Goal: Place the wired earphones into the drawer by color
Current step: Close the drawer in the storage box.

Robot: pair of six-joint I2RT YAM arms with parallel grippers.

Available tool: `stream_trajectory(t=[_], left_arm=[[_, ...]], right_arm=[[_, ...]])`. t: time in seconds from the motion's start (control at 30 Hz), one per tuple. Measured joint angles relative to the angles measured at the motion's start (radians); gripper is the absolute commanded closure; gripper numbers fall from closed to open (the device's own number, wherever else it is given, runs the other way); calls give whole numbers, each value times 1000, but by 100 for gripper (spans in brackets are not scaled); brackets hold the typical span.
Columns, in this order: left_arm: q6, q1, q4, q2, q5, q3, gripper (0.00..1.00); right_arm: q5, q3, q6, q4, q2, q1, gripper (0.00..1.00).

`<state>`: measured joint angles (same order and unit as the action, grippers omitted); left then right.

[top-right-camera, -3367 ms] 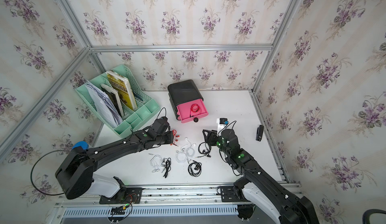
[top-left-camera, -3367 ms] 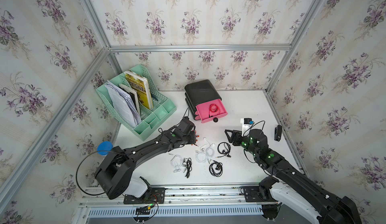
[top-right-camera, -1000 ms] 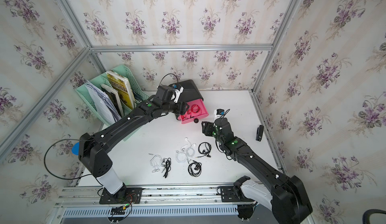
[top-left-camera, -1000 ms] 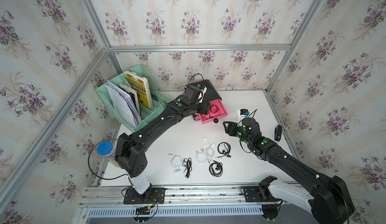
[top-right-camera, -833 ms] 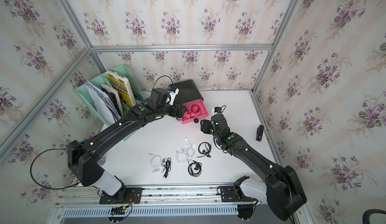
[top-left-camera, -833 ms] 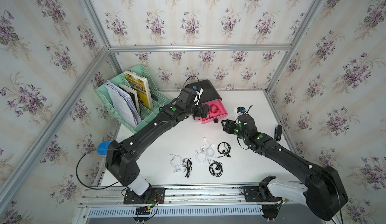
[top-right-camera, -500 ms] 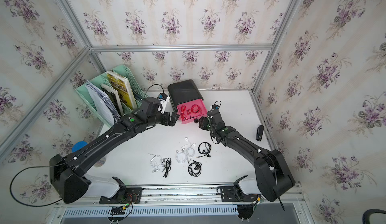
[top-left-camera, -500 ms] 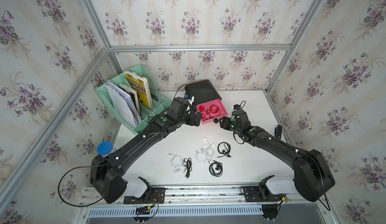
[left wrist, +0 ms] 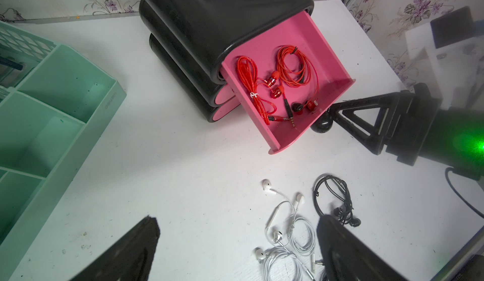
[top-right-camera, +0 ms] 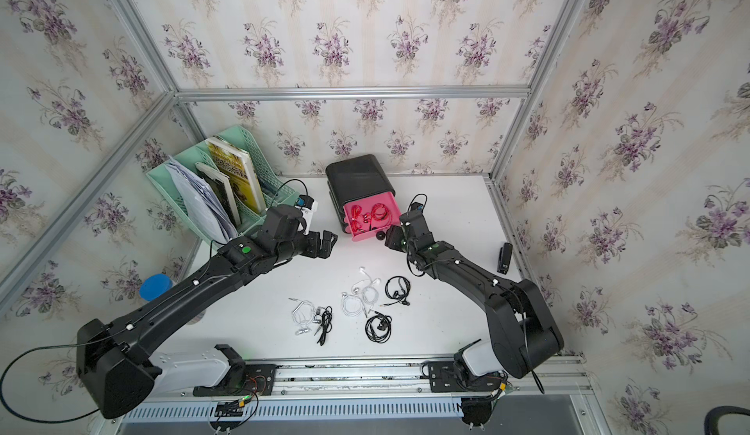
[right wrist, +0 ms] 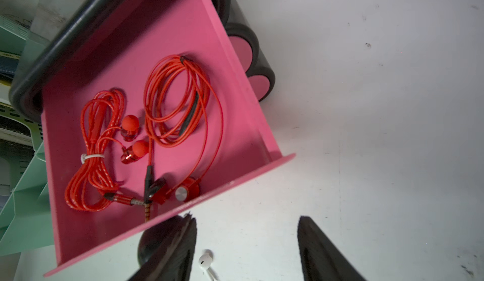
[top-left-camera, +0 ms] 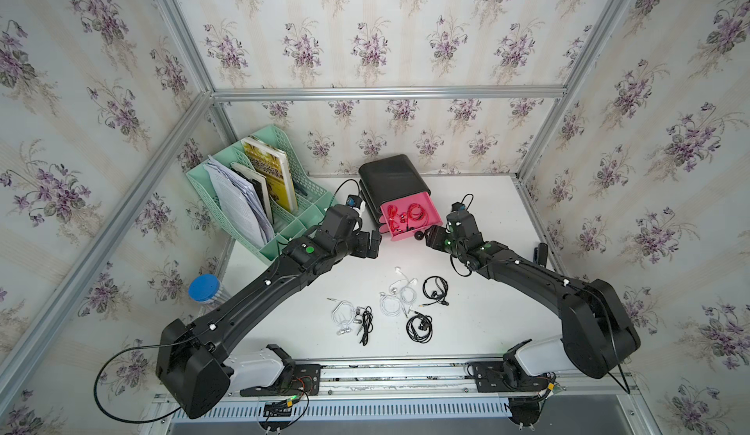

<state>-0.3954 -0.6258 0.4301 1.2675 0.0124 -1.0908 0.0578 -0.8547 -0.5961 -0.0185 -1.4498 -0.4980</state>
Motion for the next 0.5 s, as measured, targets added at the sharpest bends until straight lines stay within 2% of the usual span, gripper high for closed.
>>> stream_trajectory(t=[0.5], left_arm=[[-34, 0, 0, -32, 11, 53, 1]], right_arm=[[-3, -51, 0, -1, -19, 6, 34]])
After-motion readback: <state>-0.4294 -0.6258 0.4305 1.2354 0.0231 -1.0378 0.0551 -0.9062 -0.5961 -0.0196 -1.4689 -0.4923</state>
